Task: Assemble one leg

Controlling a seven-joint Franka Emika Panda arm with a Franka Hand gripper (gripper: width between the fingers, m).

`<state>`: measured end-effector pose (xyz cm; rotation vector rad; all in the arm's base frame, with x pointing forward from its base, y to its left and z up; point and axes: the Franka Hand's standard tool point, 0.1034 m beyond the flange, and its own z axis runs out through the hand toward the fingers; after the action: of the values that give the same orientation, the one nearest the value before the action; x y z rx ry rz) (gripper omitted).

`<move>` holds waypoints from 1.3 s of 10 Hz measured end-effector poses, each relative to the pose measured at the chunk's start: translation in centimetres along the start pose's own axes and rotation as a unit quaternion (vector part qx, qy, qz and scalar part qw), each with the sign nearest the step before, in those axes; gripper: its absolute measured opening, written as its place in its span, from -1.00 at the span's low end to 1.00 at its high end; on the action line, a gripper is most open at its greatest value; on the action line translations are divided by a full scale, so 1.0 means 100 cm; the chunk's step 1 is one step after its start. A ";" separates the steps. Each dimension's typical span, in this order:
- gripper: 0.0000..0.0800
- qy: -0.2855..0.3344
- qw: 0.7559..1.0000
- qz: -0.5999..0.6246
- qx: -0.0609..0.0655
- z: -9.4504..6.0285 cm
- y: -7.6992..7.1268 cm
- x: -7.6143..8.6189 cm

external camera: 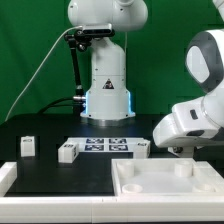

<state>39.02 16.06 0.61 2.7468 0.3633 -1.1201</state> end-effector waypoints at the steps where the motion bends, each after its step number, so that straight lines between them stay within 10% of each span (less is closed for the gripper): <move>1: -0.27 0.000 1.000 0.000 0.000 0.000 0.000 0.000; 4: -0.27 0.002 1.000 -0.008 -0.001 -0.011 0.005 -0.005; 9: -0.27 0.029 1.000 -0.006 -0.003 -0.105 0.043 -0.057; 13: -0.27 0.149 0.989 -0.006 0.001 -0.107 0.041 -0.048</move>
Offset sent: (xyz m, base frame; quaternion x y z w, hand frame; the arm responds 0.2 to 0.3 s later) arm 0.0106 -0.0185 0.0274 -0.0282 0.0152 -0.0262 0.9991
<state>43.95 13.84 11.72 2.9200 0.4130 -0.7091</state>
